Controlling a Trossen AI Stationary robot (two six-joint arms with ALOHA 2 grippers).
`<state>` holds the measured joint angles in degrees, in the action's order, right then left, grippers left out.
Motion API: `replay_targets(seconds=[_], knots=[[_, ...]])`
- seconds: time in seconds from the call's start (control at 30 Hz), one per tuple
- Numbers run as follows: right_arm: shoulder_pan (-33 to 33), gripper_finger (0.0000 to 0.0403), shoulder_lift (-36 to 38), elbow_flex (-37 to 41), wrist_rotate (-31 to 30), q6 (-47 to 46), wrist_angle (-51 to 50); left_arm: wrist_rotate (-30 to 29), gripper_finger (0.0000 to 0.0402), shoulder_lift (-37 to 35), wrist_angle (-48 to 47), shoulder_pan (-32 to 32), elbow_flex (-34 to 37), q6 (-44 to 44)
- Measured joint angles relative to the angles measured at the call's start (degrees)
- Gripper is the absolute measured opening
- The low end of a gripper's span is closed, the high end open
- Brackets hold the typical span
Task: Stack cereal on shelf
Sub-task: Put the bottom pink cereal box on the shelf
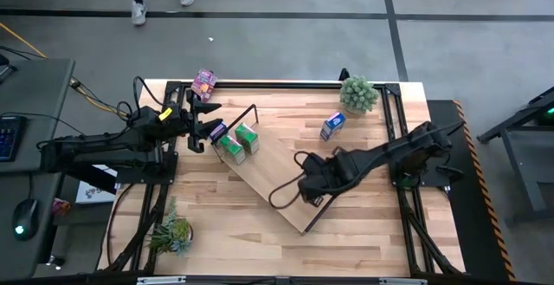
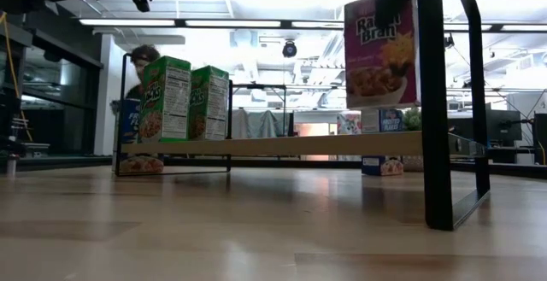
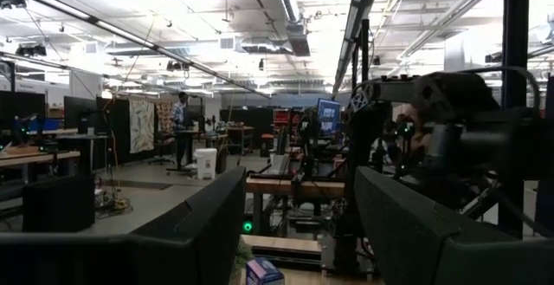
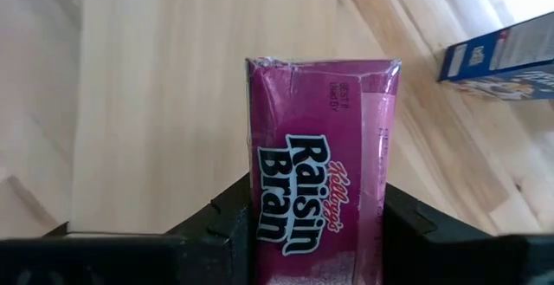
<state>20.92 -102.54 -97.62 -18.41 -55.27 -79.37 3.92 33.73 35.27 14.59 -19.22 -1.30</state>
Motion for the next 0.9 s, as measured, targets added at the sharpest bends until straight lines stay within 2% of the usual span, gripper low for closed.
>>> replay_targets(seconds=[0.33, 0.47, 0.9], knots=[[1.8, 0.0147, 0.0, 2.0, -1.4, -6.2, 2.3, 0.0, 0.0209, 0.0, 0.1, 0.0, 0.0, -0.9], [1.1, 0.0147, 0.0, 4.7, 2.7, -7.5, 2.9, 0.5, 0.0209, 0.0, 0.1, 0.0, 0.0, -1.6], [1.1, 0.0147, 0.0, 7.9, 4.6, -7.8, 7.4, 0.6, 0.0209, 0.0, 0.1, 0.0, 0.0, -1.6]])
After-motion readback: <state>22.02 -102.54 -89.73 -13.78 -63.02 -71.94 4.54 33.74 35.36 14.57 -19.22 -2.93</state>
